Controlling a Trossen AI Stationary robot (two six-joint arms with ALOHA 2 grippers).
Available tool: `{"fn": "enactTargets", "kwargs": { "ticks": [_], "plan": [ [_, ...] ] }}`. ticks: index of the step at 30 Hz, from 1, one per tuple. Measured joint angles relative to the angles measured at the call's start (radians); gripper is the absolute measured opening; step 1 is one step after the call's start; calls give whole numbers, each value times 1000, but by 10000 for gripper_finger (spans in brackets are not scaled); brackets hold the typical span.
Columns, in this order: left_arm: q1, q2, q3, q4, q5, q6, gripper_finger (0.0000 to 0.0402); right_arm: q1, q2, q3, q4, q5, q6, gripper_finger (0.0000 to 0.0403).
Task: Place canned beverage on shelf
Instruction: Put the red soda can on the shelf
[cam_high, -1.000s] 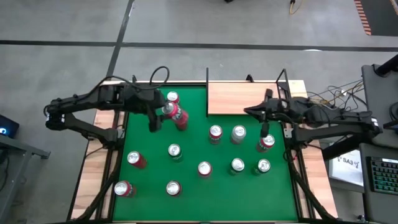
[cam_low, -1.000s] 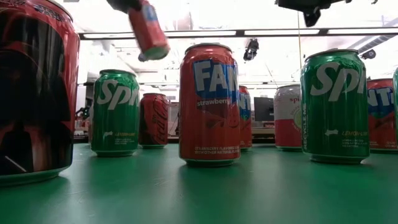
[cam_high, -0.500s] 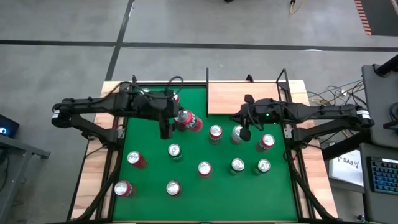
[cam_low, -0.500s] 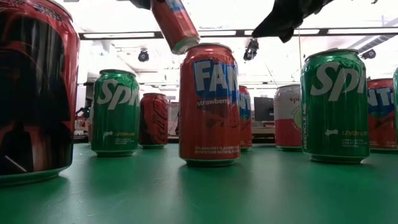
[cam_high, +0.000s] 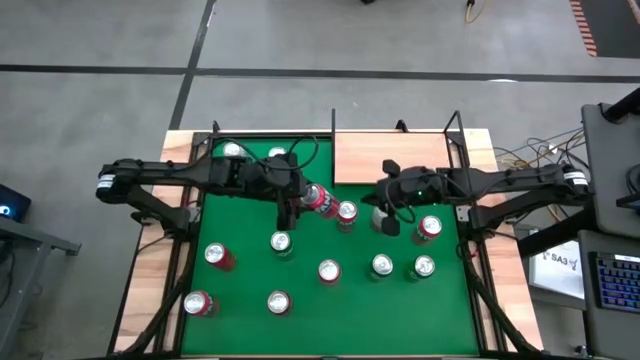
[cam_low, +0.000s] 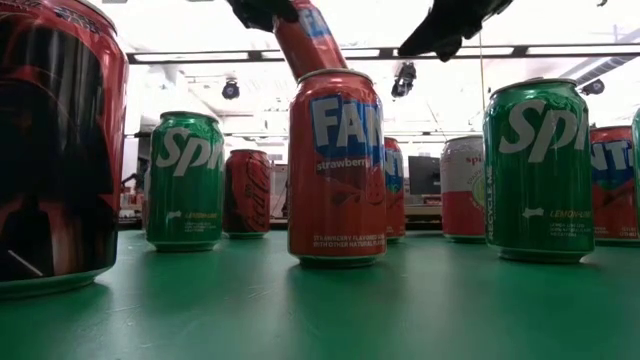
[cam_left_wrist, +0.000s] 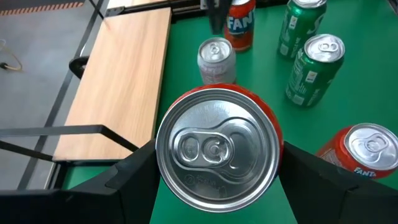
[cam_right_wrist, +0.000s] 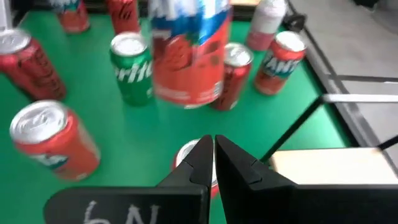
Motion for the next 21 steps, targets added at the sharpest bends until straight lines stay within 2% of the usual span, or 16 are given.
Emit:
{"fn": "enactTargets", "kwargs": {
  "ticks": [15, 21],
  "plan": [
    [-74, 1, 1, 43, 3, -21, 267, 217, -5, -6, -16, 34, 122, 9],
    [-55, 15, 31, 43, 3, 55, 267, 253, -34, -6, -123, 35, 202, 9]
  ]
}}
